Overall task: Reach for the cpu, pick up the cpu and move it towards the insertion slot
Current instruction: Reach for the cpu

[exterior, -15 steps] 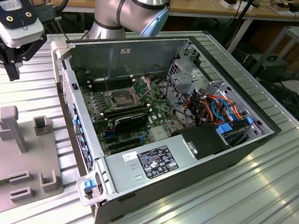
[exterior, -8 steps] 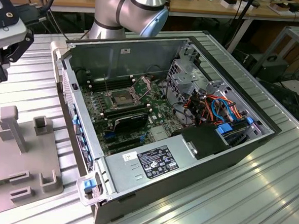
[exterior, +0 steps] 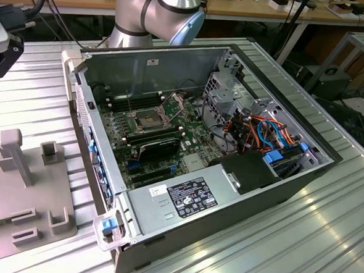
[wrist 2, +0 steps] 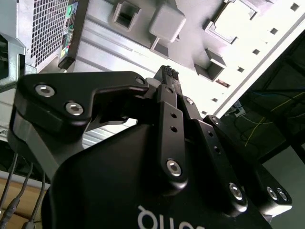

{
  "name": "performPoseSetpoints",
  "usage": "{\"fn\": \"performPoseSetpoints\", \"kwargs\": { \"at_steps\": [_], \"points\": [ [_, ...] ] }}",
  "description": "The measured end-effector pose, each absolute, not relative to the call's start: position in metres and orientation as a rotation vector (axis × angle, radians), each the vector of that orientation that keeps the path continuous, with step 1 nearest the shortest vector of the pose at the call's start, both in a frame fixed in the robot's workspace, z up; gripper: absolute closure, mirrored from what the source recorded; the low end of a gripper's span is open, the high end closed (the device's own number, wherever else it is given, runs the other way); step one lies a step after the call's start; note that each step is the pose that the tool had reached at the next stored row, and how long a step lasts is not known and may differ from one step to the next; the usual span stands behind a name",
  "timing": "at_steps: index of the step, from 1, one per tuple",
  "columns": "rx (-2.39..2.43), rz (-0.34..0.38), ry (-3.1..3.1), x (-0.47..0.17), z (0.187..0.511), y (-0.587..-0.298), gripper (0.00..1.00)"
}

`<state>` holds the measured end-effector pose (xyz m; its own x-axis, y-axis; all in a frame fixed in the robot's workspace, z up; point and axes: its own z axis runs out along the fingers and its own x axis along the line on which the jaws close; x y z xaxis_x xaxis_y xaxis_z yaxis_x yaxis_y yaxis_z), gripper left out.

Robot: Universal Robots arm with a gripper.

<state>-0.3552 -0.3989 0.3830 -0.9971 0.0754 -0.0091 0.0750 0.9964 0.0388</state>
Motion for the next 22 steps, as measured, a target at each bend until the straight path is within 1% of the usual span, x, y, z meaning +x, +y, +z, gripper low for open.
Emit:
{"fn": "performPoseSetpoints", "kwargs": {
  "at_steps": [22],
  "points": [
    [0.118, 0.06, 3.129, -0.406, 0.38, -0.399, 0.89]
  ]
}}
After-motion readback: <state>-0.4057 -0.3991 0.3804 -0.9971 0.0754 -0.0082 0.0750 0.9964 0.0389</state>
